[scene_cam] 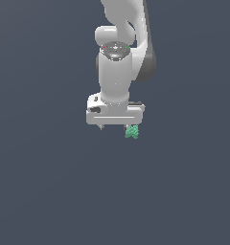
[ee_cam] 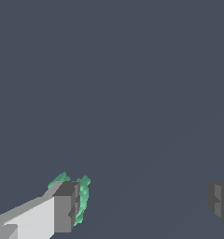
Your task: Pick up the object and move it to a goal position.
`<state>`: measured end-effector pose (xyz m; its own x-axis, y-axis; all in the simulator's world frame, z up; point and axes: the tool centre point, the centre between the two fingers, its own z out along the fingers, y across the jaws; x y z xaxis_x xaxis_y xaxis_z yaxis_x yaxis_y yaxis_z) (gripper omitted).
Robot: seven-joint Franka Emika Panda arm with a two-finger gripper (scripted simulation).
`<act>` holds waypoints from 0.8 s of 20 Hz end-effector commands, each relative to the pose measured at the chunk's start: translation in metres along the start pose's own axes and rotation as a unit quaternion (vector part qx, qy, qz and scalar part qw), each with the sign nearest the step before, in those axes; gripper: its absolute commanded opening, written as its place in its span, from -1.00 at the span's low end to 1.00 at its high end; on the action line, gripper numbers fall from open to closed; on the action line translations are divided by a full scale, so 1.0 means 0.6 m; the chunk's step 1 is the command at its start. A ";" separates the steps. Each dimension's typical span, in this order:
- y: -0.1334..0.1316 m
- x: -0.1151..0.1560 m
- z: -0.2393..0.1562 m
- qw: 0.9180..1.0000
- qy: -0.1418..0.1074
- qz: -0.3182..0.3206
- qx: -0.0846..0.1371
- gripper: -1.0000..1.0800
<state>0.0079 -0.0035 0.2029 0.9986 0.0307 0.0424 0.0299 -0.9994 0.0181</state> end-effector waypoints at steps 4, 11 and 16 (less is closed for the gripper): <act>0.007 0.000 0.003 1.000 0.000 0.004 -0.002 0.92; 0.041 0.000 0.013 1.000 -0.002 0.020 -0.011 0.92; 0.033 -0.003 0.018 1.000 -0.002 0.020 -0.010 0.92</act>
<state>0.0079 -0.0254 0.1944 0.9992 -0.0087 0.0393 -0.0102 -0.9993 0.0366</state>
